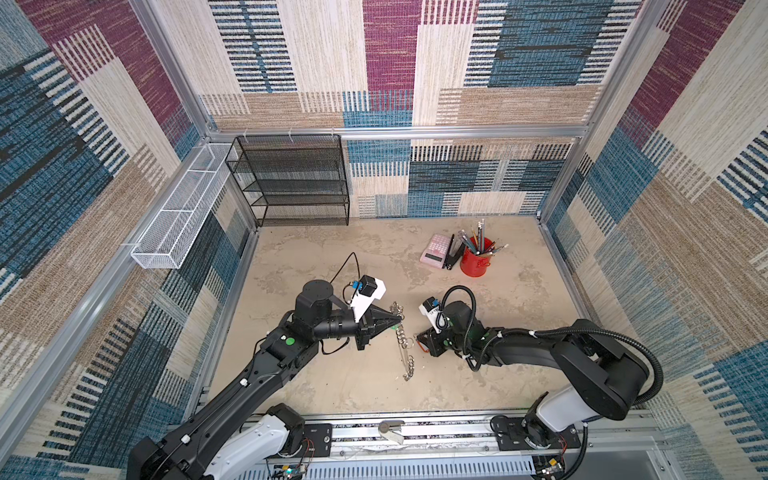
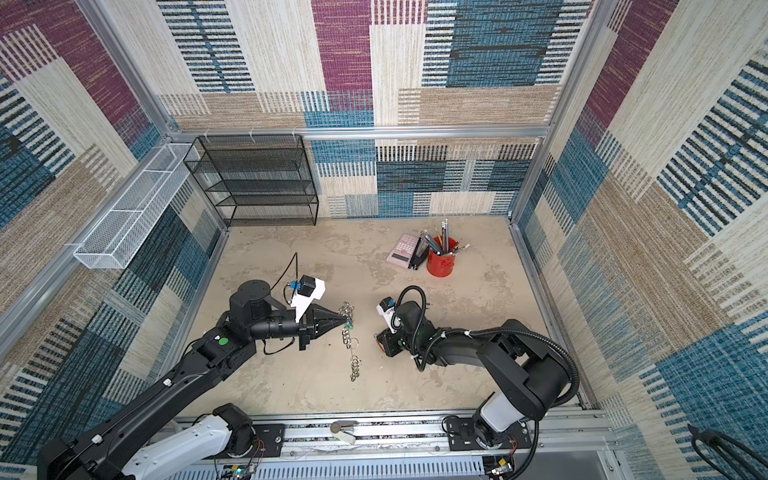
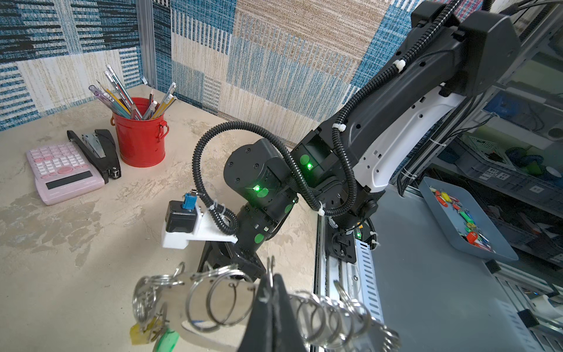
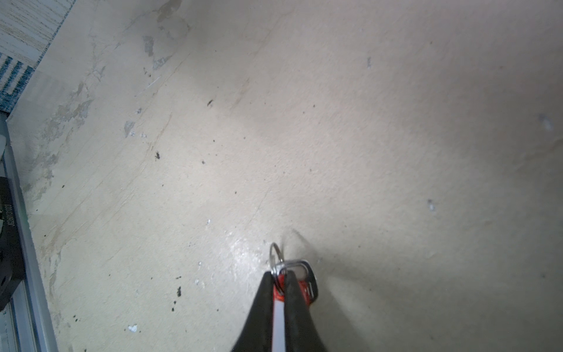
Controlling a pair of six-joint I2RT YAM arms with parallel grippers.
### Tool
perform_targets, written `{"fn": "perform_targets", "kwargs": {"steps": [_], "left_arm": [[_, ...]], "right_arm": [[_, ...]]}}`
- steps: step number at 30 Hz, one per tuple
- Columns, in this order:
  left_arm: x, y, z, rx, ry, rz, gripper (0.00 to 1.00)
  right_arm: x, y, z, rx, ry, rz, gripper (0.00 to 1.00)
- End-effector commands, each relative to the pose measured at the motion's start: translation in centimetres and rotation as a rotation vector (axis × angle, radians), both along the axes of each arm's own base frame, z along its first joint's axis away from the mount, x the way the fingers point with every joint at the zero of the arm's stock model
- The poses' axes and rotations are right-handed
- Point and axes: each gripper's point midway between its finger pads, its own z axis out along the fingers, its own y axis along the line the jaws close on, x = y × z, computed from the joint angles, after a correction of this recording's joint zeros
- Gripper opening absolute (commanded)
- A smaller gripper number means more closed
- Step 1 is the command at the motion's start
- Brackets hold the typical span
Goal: Put the keys on the keyring
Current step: 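Lift the red-tag key with the right gripper toward the held plate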
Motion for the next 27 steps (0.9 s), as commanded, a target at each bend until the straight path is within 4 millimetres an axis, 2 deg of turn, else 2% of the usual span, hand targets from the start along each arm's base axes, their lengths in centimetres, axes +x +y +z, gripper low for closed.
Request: {"fn": "perform_targets", "kwargs": {"steps": [1,5,9,12,16,22,27], "left_arm": [[-0.2,-0.1,0.7,-0.023,-0.041,-0.020,0.00],[-0.1,-0.1,0.6,-0.015,-0.042,-0.016,0.00],[-0.1,0.0,0.5,-0.004,-0.058,-0.011,0.00],[-0.3,0.2,0.4,0.009,-0.077,-0.020,0.00],[-1.4,0.3,0.5,0.008,-0.133,-0.071,0.00],[-3.1,0.3,0.9,0.016,-0.213,-0.162,0.00],[-3.7,0.1,1.8,0.001,-0.279,-0.194,0.00]], "right_arm": [[0.5,0.3,0.5,0.019,-0.028,-0.002,0.07],[0.5,0.7,1.1,0.057,-0.033,-0.006,0.01],[0.5,1.2,2.5,0.114,-0.045,0.005,0.00],[0.4,1.1,4.4,0.174,-0.067,0.012,0.00],[0.4,-0.2,8.2,0.277,-0.118,0.006,0.00],[-0.5,-0.8,13.5,0.356,-0.208,0.040,0.00],[-1.8,-1.0,17.0,0.403,-0.256,0.085,0.00]]}}
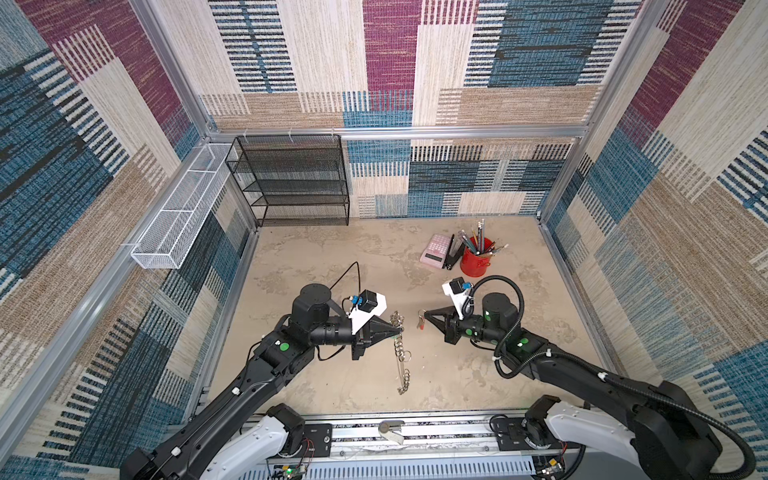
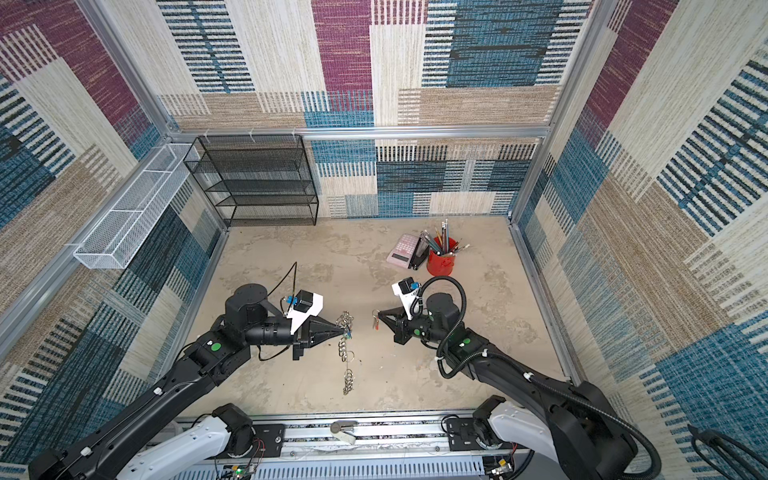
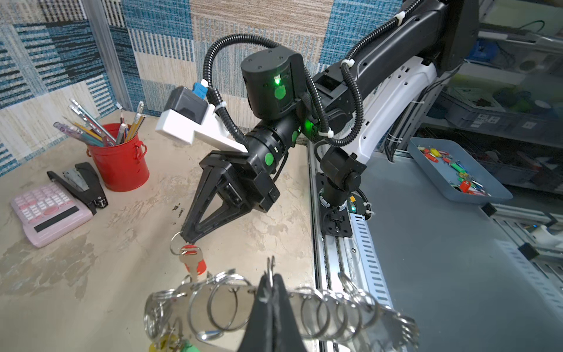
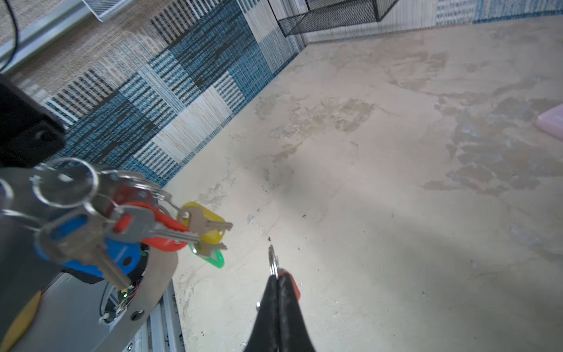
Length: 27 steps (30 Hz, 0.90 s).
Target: Put the keys on the keyring
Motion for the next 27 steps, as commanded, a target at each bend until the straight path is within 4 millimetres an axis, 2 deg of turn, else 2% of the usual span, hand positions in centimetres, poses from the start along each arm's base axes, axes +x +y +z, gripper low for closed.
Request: {"fn": "perform_targets", "kwargs": {"steps": [1,7,13,22,27], "left_arm": [[-0.6,-0.2,1.4,-0.026,-0.097,-0.056,0.00],[-0.1,-0.7,1.4,0.022,-0.113,-0.058,0.00],[1.2,-2.1,1.0,0.064,-0.089,-0.012,0.00],[3.3,-3.0,1.1,0.057,-0.045,0.114,0.00],[3.5,-2.9,1.2,0.057,-0.033,0.134,0.00]], "right_arm": [[-1.2,0.0,1.4,0.012,-0.005,0.045,0.00],[-2.9,-0.5,5.2,0.040,-0.055,0.086,0.00],[-4.4,-0.1,7.7,0.051,-0.104,0.129,0.00],[-5.6,1.2,7.8,0.025,-0.106,0.199,0.00],[-6.0,1.5,7.6,0.025,-0.098,0.219,0.00]]}}
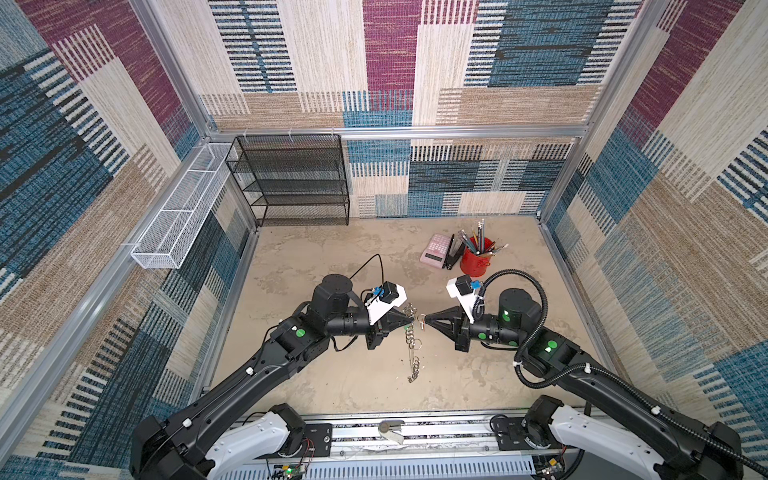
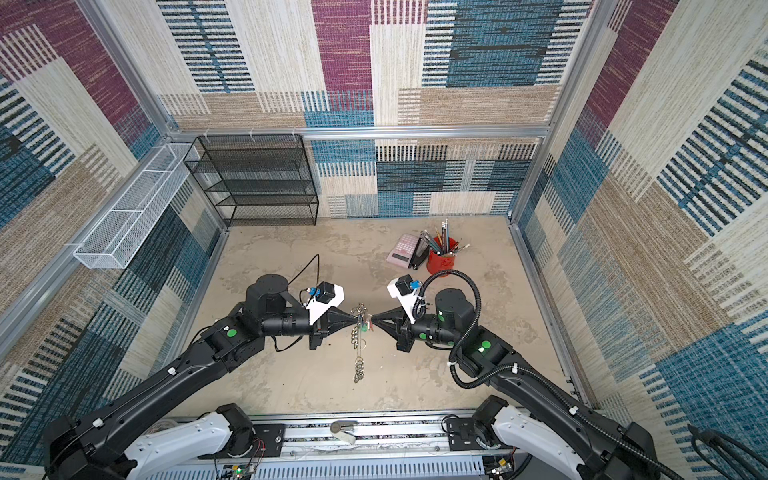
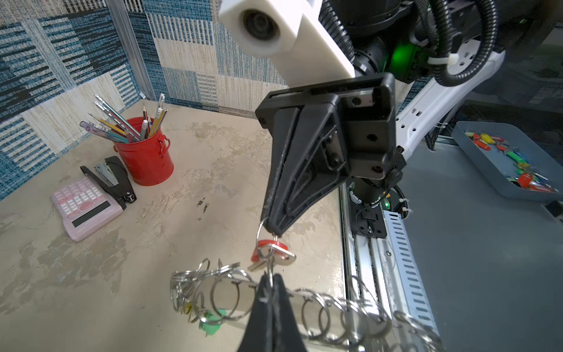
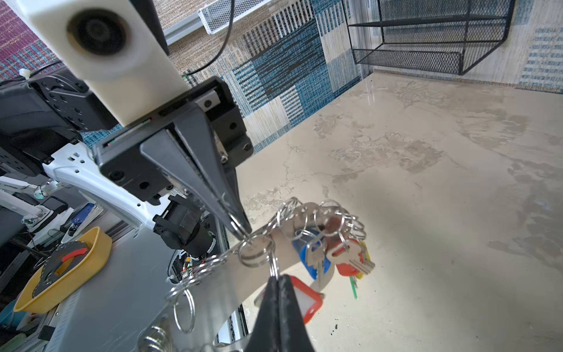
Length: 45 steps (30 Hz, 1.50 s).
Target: Put the keys on the keyring
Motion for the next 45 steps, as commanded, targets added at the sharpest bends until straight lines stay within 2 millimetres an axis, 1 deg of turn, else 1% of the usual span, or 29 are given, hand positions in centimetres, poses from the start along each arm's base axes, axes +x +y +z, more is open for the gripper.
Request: {"fn": "perform_targets", "kwargs": {"steps": [1,4,9,22,30,31,38,41,45], "left_arm": [[0.7,-0.2,1.6,-0.042,-0.025,0.032,0.00],[0.5,-0.2,1.5,-0.038,-0.019,0.022,0.00],[0.3,-0.2,1.1,-0.027,-0.018,0.015,0.00],[0.2,-0.3,0.8,-0.010,-0.026,0.012,0.00],[0.3,-0.2,0.5,0.009,-0.035,0.028,0.00],[0.8,0.0,0.4,0.018,-0.041,0.059,0.00],[1.9,0.9,0.0,0.049,-0.061,0.143,0.00],[1.9,1.0,0.2,0.044,-0.077,0.149,0.00],[1.2,0.6,0.1,0.051,-0.066,0.097,0.00]], "right_arm": [[-0.4,0.3,0.6,0.011,-0.016,0.029,0.00],[-0.4,0.5,0.7,0.013,-0.017,0.031,0.00],[-0.4,0.6,1.6,0.036,-0.030,0.037,0.00],[-0.7,1.2,2.3,0.050,-0.035,0.067,0.00],[-0.7,1.2,2.5,0.052,-0.038,0.062,0.00],[-0.7,1.2,2.5,0.053,-0.037,0.060,0.00],[-0.5,0.7,2.4,0.051,-0.043,0.027,0.00],[-0.5,0.9,2.2,0.045,-0.036,0.034,0.00],[-0.5,1.2,2.2,0.047,-0.033,0.050,0.00]]}}
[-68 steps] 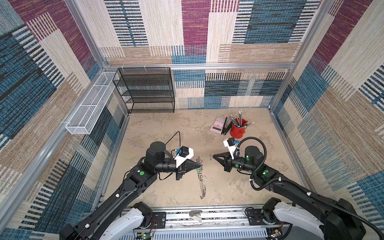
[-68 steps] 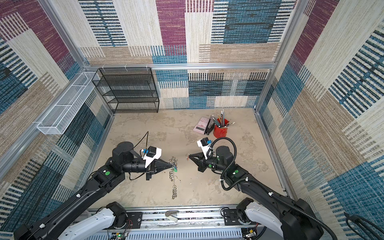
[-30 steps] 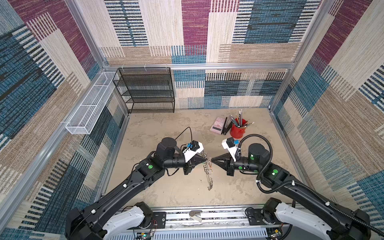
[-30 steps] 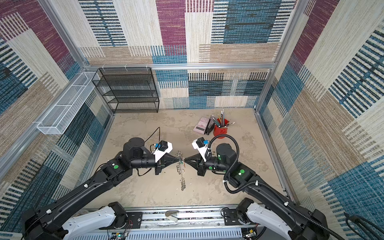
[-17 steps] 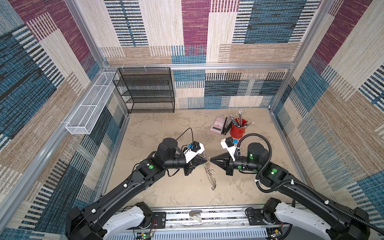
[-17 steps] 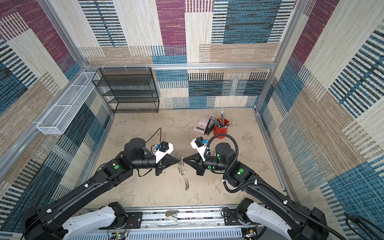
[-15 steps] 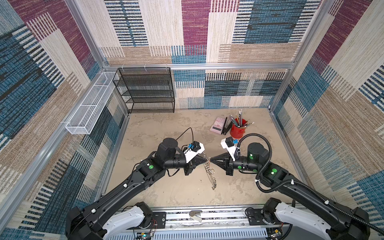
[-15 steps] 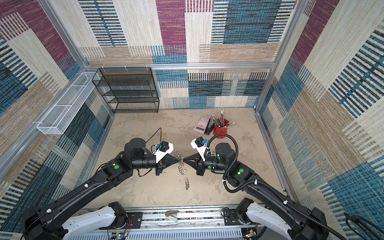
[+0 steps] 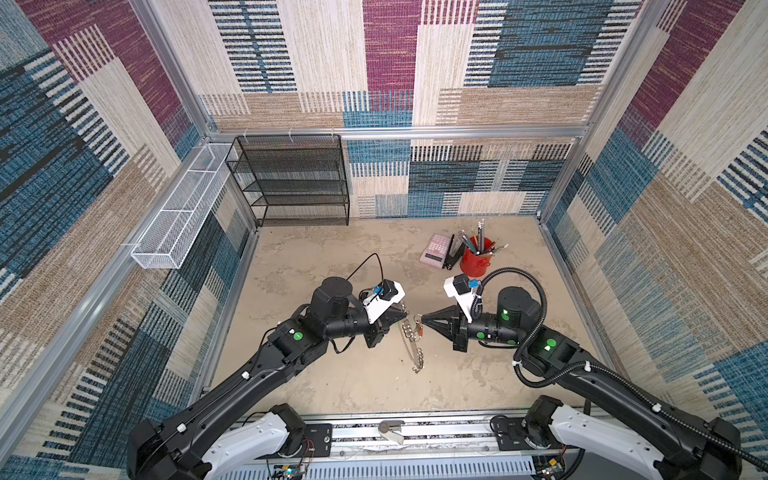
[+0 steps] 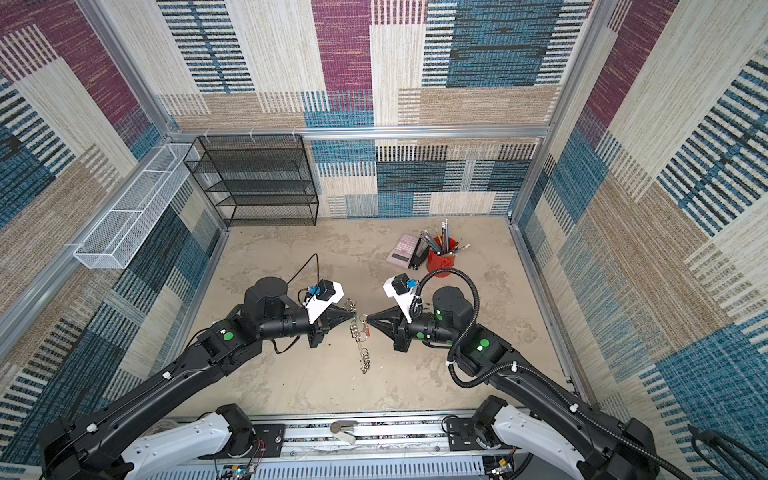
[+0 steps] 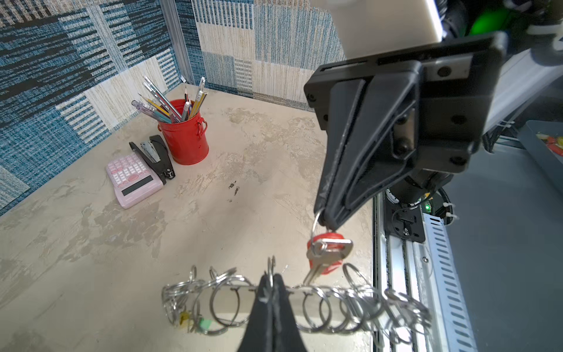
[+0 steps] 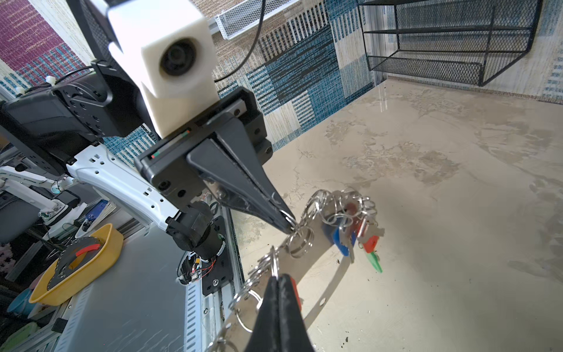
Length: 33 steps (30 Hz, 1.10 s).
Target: Put the keys on the keyring
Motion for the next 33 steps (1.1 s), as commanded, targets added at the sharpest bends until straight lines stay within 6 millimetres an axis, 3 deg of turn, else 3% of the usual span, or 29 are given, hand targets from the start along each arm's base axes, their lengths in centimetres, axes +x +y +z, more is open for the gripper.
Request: {"fn": "perform_targets", "kwargs": {"steps": [1,33], "left_arm": [[-0.5,-0.4,0.7,-0.008,-0.034,-0.048,0.00],[-1.0,-0.2,0.4,0.026,-0.109,-0.055,0.00]], "right_arm": [[0.0,0.3,0.9,0.025,-0.022,0.014,0.00],[1.6,1.2,-1.0,-0.039,0.037,-0.017,0.00]]}}
